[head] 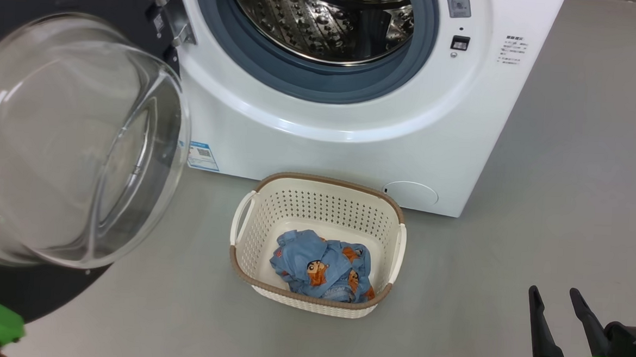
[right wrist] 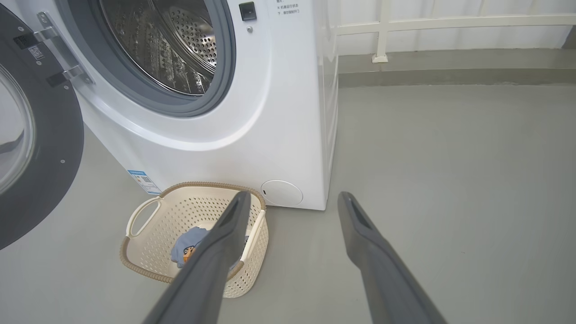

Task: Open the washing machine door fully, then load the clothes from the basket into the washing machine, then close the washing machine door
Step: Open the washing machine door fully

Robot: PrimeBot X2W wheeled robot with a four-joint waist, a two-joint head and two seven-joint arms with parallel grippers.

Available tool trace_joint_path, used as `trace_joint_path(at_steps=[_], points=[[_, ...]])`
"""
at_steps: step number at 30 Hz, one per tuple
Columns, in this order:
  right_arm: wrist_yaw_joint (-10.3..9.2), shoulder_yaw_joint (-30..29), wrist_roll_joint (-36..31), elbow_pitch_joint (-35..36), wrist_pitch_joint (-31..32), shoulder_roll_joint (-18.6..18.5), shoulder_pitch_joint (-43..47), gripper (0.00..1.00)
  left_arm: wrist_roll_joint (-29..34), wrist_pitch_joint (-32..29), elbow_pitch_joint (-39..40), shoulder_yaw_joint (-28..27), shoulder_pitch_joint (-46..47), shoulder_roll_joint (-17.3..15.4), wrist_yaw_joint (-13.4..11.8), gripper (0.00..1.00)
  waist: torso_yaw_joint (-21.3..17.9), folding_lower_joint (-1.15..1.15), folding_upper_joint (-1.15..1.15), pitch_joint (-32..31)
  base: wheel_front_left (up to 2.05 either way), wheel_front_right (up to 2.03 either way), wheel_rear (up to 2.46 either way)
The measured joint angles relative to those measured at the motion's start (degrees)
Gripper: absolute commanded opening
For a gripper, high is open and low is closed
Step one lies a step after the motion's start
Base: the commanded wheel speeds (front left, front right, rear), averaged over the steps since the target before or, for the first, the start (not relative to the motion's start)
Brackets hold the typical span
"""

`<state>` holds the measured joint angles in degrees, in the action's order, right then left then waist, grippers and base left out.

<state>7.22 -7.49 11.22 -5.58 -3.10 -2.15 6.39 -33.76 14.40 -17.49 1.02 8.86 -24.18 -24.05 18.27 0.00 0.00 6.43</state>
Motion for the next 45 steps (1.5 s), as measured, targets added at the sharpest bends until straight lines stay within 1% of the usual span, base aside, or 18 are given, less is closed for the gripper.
trace_joint_path(at_steps=[3,8,18,23,27,29,34,38,40,41,42,43,44,45], points=[[0.0,-0.05,0.0,-0.01,0.0,0.0,0.0,1.0,-0.14,0.02,-1.98,-1.66,0.83,-0.55,0.42,0.0,-0.36,0.0,0.0,-0.07,0.0,0.0,0.0],[0.0,-0.05,0.0,-0.1,0.0,0.0,0.0,1.0,-0.33,0.08,-4.82,-3.89,2.04,-1.42,1.98,0.0,-0.71,0.0,0.0,-0.34,0.0,0.0,0.0],[0.0,-0.04,-0.12,-0.1,0.02,0.0,0.0,1.0,1.55,0.09,-6.27,-6.5,3.17,-0.94,4.5,0.0,-0.44,0.0,0.0,0.08,0.0,0.0,0.0],[0.0,-0.29,-0.3,-0.04,0.02,0.0,0.0,1.0,4.14,0.22,-4.54,-8.12,3.18,1.65,5.21,0.0,-0.31,0.0,0.0,0.28,0.0,0.0,0.0],[0.0,-0.55,-0.69,0.04,0.02,-0.01,0.02,1.0,6.42,0.23,-0.82,-10.23,2.97,3.59,5.99,0.0,-0.32,0.0,0.0,0.31,0.0,0.0,0.0],[0.0,-0.74,-0.69,0.09,0.03,0.0,0.02,1.0,7.72,0.23,1.6,-11.05,2.32,4.79,7.21,0.0,-0.32,0.0,0.0,0.31,0.0,0.0,0.0],[0.0,-1.78,-0.89,0.55,0.1,0.0,0.04,1.0,10.07,0.23,7.27,-11.47,-0.56,9.07,9.77,0.0,-0.04,0.0,0.0,0.16,0.0,0.0,0.0],[0.0,-1.9,-1.29,1.19,0.1,0.01,0.07,1.0,12.95,0.23,11.49,-9.29,-3.42,12.47,11.01,0.01,-0.3,0.0,0.0,-0.1,0.0,0.0,0.0],[0.0,-1.96,-1.46,1.33,0.1,0.01,0.07,1.0,14.28,0.23,13.38,-6.95,-4.85,14.4,11.79,0.06,-0.67,0.0,0.0,-0.22,0.0,0.0,0.0],[0.0,-1.92,-1.76,1.46,0.1,0.02,0.07,1.0,14.66,0.23,14.11,-5.49,-5.48,15.38,12.41,0.2,-0.93,0.0,0.0,-0.28,0.0,0.0,0.0],[0.0,-1.85,-1.78,1.63,0.1,0.01,0.06,1.0,15.18,0.22,14.19,-3.61,-6.05,16.08,13.15,0.38,-1.23,0.0,0.0,-0.34,0.0,0.0,0.0],[0.0,-1.74,-1.78,1.81,0.1,0.01,0.06,1.0,15.15,0.22,14.32,-2.15,-6.66,16.92,14.03,0.51,-1.56,0.0,0.0,-0.39,0.0,0.0,0.0],[0.0,-1.59,-1.92,2.09,0.05,0.01,0.04,1.0,15.27,0.22,14.36,-0.9,-7.08,17.57,14.19,0.63,-1.92,0.0,0.0,-0.43,0.0,0.0,0.0],[0.0,-1.38,-2.38,2.31,0.01,-0.01,0.04,1.0,15.34,0.13,14.36,0.4,-7.21,17.86,14.79,0.7,-2.33,0.0,0.0,-0.47,0.0,0.0,0.0]])
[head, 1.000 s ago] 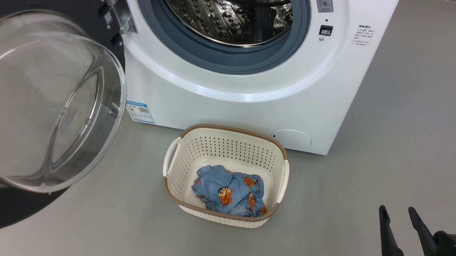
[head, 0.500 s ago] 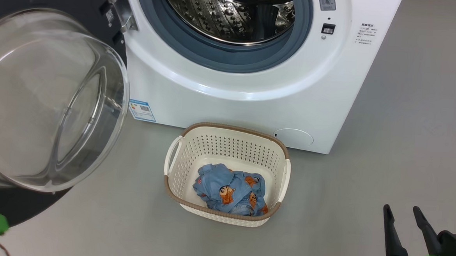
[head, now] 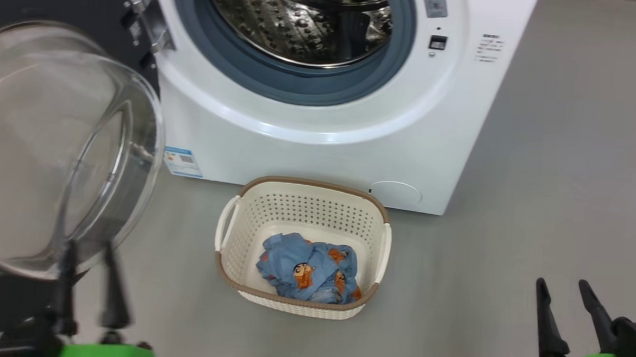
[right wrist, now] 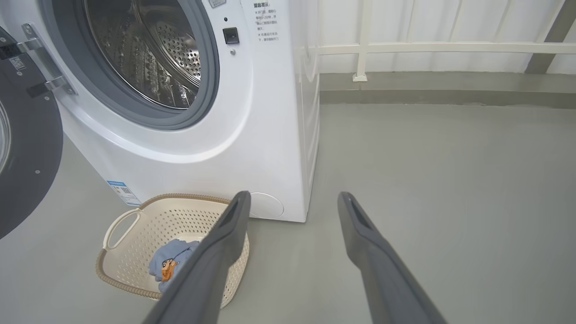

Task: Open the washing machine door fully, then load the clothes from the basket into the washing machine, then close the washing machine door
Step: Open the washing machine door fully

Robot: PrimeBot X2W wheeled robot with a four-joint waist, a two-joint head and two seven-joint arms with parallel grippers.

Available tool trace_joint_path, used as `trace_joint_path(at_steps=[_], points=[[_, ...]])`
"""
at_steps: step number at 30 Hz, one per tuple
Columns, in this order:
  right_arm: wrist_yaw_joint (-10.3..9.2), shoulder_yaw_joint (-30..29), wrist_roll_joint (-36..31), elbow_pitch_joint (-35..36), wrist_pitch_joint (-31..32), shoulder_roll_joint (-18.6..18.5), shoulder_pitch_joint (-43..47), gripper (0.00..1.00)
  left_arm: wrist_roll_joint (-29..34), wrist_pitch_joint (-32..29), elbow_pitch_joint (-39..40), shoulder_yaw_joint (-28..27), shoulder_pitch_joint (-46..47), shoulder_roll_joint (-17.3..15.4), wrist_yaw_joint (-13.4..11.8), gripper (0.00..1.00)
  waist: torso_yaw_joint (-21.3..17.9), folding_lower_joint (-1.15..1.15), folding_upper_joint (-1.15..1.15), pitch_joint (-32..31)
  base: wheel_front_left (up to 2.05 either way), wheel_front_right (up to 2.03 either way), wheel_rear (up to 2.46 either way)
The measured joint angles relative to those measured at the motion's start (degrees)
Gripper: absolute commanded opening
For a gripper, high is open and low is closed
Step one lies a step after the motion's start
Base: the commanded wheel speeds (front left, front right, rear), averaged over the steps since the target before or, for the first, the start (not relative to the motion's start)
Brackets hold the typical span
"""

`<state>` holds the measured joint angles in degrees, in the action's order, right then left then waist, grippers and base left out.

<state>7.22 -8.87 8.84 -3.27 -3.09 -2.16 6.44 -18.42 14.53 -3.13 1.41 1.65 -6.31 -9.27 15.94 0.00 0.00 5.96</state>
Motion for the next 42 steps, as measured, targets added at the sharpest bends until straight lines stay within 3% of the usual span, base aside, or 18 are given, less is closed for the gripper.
trace_joint_path(at_steps=[2,11,27,42], points=[[0.0,1.14,-0.04,0.47,-0.19,-0.02,0.0,1.0,0.03,-0.19,-0.01,2.15,0.02,0.31,1.0,1.0,-0.89,0.0,0.0,-0.1,0.0,0.0,0.0],[0.01,2.54,-1.9,1.68,-0.26,0.07,-0.01,1.0,1.37,-0.85,-6.38,7.73,2.71,1.13,3.74,1.0,-5.99,0.0,0.0,-0.65,0.0,0.0,0.0],[0.01,3.87,-3.53,4.48,-0.49,0.07,0.17,1.0,1.36,-0.32,-14.29,6.37,3.74,0.92,4.12,1.0,-16.04,0.0,0.0,-3.25,0.0,0.0,0.0],[0.01,4.27,-3.76,5.11,0.52,0.08,2.31,1.0,1.57,-0.07,-14.77,4.88,1.37,0.3,3.99,1.0,-17.42,0.0,0.0,-5.97,0.0,0.0,0.0]])
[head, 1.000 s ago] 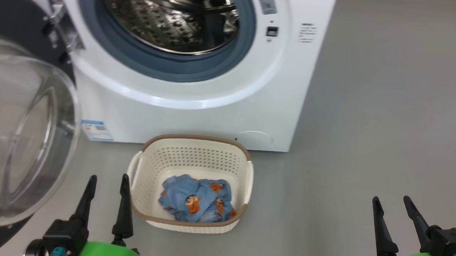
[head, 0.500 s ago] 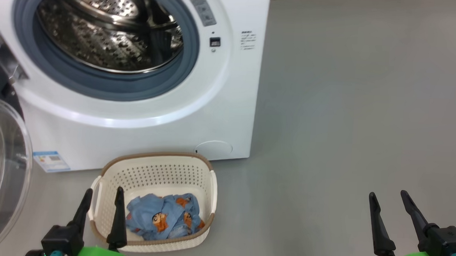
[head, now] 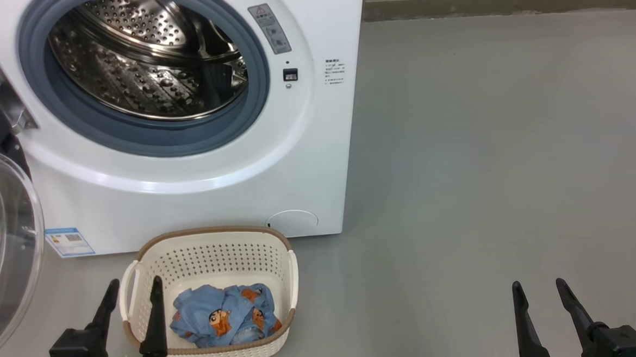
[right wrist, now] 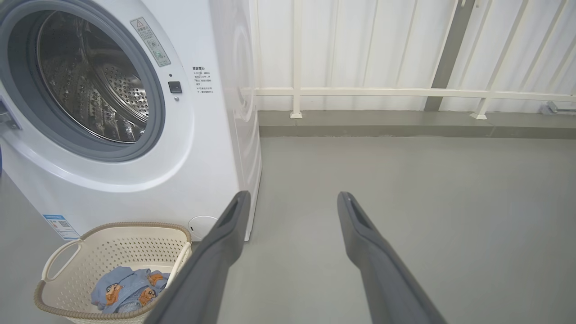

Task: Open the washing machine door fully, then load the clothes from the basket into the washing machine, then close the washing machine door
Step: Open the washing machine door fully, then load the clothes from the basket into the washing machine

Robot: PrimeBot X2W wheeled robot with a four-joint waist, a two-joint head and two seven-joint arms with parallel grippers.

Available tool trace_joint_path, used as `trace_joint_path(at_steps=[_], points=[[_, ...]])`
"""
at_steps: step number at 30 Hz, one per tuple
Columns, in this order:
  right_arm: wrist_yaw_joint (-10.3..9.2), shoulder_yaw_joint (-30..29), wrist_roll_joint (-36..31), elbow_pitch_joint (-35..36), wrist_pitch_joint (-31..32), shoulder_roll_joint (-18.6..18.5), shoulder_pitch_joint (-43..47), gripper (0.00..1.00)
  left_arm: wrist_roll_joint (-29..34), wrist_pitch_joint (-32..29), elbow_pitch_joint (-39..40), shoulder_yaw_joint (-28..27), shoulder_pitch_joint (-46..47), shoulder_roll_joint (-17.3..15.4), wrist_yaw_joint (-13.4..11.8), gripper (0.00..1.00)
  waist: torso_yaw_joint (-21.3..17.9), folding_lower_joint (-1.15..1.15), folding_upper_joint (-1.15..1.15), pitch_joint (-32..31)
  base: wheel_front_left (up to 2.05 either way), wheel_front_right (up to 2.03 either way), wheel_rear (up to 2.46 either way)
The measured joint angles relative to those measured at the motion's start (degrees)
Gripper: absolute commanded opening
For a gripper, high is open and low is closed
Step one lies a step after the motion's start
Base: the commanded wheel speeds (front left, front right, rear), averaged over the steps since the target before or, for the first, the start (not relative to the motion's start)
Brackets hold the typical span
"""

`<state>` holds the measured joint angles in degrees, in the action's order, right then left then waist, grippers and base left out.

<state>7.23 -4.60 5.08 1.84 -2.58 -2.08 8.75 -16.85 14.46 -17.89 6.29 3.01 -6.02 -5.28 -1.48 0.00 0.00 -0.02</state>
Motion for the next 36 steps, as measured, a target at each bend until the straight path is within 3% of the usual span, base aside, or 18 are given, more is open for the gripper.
trace_joint_path(at_steps=[19,36], points=[[0.0,0.13,0.23,0.24,0.0,-0.01,-0.01,1.0,1.96,0.01,-0.34,-0.48,0.03,0.31,0.15,1.0,0.83,0.0,0.0,0.68,0.04,-0.04,0.0],[0.0,0.11,0.45,-0.15,0.0,-0.01,-0.09,1.0,2.41,0.1,-1.88,-0.25,1.36,0.48,0.7,1.0,1.11,-0.01,0.0,1.73,1.08,-1.08,0.0]])
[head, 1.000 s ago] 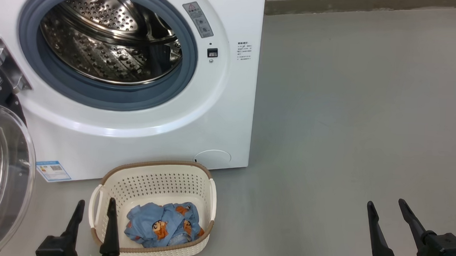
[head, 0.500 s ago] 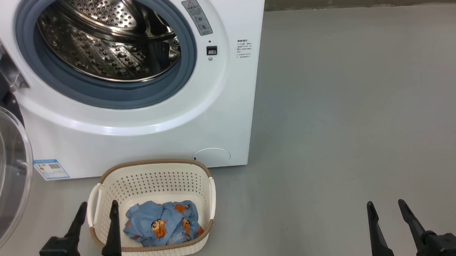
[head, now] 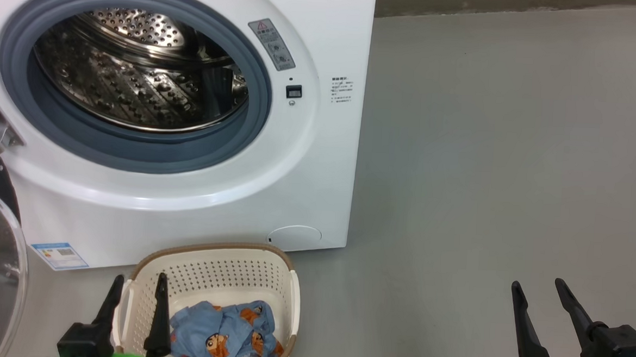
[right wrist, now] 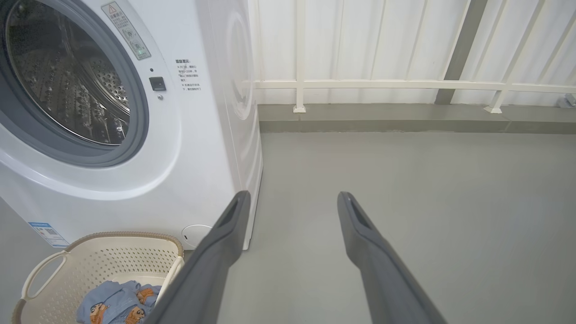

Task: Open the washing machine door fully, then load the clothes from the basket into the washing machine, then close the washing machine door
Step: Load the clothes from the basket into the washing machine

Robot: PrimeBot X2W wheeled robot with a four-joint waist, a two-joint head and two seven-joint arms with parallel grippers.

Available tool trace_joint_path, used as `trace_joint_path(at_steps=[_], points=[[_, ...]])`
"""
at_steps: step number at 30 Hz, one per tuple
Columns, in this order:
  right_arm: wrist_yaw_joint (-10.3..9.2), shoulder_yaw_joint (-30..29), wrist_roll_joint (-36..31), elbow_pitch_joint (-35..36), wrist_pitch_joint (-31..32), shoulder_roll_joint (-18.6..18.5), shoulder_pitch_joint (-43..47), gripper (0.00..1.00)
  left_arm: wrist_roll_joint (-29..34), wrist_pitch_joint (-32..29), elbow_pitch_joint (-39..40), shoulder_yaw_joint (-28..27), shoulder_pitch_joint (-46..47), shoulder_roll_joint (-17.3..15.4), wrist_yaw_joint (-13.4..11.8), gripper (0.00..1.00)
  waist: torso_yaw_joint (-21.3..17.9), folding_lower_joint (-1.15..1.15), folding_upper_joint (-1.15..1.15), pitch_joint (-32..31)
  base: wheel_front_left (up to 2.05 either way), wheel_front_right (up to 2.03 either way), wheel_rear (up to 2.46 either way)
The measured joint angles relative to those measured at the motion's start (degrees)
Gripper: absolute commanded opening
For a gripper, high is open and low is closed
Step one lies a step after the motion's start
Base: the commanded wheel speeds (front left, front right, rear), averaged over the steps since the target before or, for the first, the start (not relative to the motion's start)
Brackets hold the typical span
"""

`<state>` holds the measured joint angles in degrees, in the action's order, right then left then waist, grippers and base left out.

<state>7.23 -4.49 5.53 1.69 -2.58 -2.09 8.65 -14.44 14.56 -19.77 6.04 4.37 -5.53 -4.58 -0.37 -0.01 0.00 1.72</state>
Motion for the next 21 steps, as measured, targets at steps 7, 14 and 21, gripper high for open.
trace_joint_path(at_steps=[7,14,21], points=[[0.0,0.02,0.0,-0.15,0.0,0.0,-0.03,1.0,0.01,0.0,-0.55,0.0,0.07,0.31,-0.08,1.0,0.11,0.01,0.0,0.03,0.18,-0.18,0.0],[0.0,0.03,0.0,-0.27,0.0,0.0,-0.07,1.0,0.02,0.0,-0.66,-0.01,0.07,0.3,-0.08,1.0,0.09,0.01,0.0,0.15,0.0,0.0,0.0],[0.0,0.18,0.0,-0.33,0.0,0.0,-0.26,1.0,0.26,0.0,-1.01,0.02,0.08,0.3,-0.09,1.0,-0.05,0.01,0.0,0.85,0.0,0.0,0.0]])
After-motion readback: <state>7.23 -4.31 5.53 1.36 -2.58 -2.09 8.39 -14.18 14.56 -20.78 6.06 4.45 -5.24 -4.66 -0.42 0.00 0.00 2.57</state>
